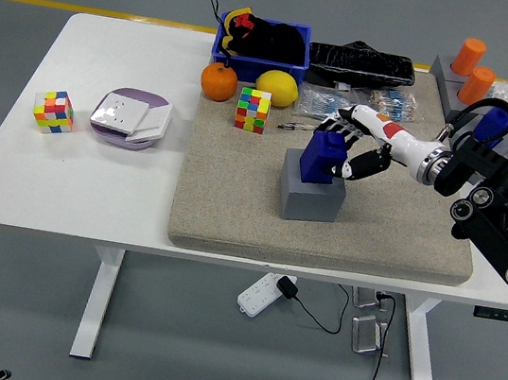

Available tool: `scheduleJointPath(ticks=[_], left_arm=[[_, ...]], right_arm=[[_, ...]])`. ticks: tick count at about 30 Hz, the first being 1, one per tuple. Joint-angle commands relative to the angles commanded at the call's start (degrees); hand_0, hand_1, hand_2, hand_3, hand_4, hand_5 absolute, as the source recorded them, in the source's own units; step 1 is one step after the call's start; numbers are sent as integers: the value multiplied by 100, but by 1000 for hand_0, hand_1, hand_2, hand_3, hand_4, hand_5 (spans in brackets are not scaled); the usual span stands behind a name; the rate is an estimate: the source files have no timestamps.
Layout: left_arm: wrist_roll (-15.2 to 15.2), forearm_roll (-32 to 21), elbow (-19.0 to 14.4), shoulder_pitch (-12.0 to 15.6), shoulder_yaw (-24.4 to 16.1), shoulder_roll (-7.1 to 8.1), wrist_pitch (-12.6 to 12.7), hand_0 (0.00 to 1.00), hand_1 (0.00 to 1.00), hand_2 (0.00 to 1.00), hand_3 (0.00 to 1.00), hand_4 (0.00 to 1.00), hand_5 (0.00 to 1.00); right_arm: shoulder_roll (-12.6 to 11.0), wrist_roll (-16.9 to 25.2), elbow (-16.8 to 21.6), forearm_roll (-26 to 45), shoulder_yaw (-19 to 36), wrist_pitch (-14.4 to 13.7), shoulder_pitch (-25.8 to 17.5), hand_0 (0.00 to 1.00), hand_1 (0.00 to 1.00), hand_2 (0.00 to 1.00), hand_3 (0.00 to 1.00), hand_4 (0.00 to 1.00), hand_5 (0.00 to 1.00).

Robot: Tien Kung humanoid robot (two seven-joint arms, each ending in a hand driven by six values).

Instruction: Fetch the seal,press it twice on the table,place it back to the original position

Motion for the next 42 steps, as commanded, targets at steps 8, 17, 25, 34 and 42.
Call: scheduleJointPath(ticks=[8,17,25,34,42], left_arm=[[2,-4,1,0,8,3,0,812,804,776,814,691,437],[-1,13,-2,-8,-19,-9,-3,812,804,775,815,691,437],[1,-16,-1,-7,21,-4,-6,812,804,776,815,691,435],[-7,18,-8,-24,-15,-12,-1,811,803,775,815,691,434],[-5,-26,-1,-4,29,-14,-6,810,804,775,815,692,436]], right_arm=[[-31,-13,37,-49,45,37,41,522,380,370,375,729,2],[-84,-35,38,-132,-147,147,69,522,380,371,375,730,2],[-77,-10,-28,-153,-210,131,84,523,380,370,376,731,2],[4,61,-5,-89,-361,110,75,529,391,383,402,747,2],[28,162,25,-25,-392,182,57,553,472,470,509,774,2]])
